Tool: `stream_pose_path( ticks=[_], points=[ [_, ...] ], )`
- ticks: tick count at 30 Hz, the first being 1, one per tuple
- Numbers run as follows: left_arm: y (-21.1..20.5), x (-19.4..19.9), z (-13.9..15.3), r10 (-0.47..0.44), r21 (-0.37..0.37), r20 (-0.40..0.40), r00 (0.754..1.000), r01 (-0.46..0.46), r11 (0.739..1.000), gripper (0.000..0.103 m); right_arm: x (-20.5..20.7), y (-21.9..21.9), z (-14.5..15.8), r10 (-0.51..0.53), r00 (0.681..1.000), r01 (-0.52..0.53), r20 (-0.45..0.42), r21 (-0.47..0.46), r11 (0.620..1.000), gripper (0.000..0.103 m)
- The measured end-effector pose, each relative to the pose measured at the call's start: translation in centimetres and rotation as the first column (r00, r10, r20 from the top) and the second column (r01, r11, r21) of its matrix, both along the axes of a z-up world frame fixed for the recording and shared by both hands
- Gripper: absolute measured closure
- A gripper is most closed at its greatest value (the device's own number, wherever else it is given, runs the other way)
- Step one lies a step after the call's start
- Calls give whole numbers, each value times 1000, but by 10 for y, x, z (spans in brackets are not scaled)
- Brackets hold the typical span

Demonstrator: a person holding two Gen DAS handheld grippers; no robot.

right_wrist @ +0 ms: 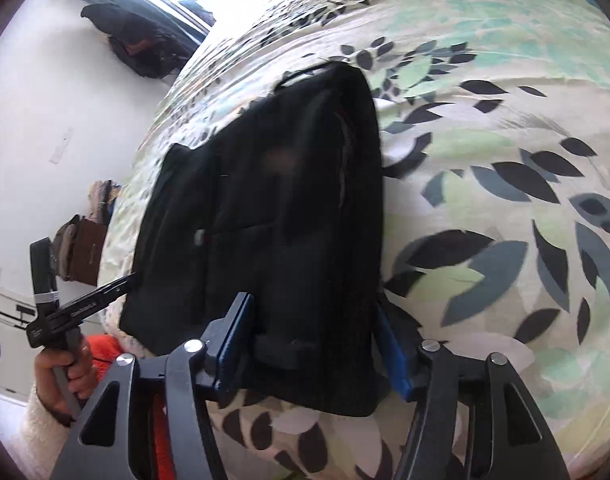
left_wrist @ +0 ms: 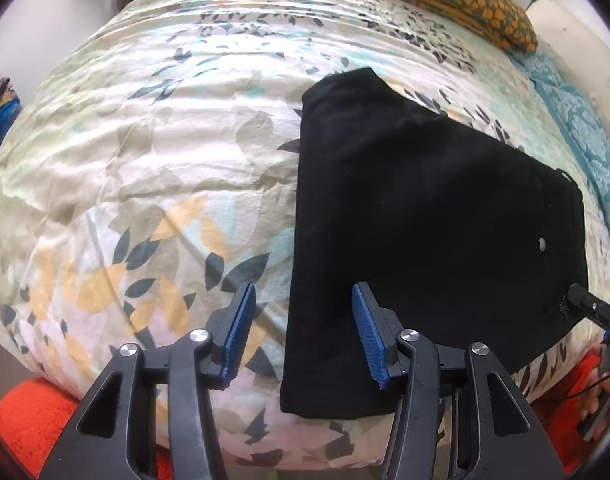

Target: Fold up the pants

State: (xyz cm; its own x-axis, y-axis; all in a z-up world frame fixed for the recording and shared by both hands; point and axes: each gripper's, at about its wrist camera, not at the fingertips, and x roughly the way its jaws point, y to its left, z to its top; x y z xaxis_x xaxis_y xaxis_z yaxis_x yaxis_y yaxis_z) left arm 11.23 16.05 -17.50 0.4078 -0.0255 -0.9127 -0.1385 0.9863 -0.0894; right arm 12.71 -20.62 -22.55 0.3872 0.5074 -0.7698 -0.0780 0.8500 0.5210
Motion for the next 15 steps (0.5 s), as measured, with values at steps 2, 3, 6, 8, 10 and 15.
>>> stream_pose_path(
  ticks=[2,3,6,8,10,15],
  points=[
    [-7,-16,24,-5,95,63,998,-1,995,36,-19,-11,23,-34,997,39,63,-80,996,10],
    [-13,-24,39,-24,132,103,994,10,991,35,-26,-14,37,-35,994,48,103,-130,990,7],
    [-40,-47,82,-72,208,201,977,29,978,25,-47,-14,84,-25,980,86,200,-303,949,2],
    [-63,-62,107,-88,269,255,963,17,963,23,-69,-9,114,-19,967,117,253,-379,918,1],
    [-88,-76,124,-105,352,263,959,6,936,23,-85,-3,138,-21,958,153,285,-449,880,0],
    [-121,-120,147,-167,346,206,964,88,934,23,-121,21,169,-47,965,174,257,-499,849,0]
  ],
)
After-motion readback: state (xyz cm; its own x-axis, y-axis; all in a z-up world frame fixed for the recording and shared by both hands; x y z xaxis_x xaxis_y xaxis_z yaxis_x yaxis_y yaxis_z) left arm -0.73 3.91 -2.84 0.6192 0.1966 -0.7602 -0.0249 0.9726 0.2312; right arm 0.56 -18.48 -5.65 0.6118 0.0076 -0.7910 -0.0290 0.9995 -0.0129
